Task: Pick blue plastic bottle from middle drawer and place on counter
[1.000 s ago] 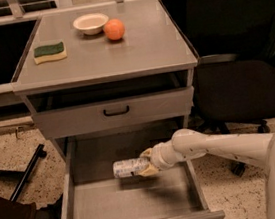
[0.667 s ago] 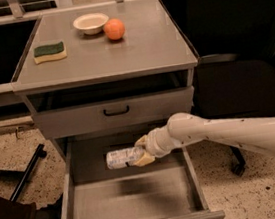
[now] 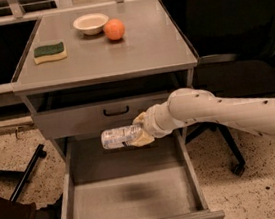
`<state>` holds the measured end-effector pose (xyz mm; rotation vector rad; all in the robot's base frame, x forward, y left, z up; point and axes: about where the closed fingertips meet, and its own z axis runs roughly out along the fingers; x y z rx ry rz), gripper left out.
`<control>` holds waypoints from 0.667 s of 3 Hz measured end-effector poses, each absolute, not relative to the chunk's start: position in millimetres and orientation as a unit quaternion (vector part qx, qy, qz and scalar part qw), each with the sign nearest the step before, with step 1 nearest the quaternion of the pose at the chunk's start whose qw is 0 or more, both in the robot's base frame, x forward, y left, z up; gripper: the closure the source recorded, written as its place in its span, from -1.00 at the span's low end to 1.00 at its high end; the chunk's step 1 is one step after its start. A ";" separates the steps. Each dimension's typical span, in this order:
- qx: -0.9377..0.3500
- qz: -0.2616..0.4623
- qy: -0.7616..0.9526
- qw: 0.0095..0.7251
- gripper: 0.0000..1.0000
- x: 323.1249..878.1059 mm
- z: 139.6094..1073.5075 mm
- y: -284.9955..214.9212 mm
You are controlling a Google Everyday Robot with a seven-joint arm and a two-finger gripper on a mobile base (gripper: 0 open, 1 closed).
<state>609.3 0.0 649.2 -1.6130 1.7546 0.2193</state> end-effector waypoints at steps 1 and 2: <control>-0.627 0.085 0.682 0.365 1.00 609.3 649.2 0.1; -0.624 0.079 0.682 0.374 1.00 608.6 678.7 -2.7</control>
Offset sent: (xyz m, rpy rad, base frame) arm -0.0007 -0.0104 0.0753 0.0110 -0.0514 -0.0339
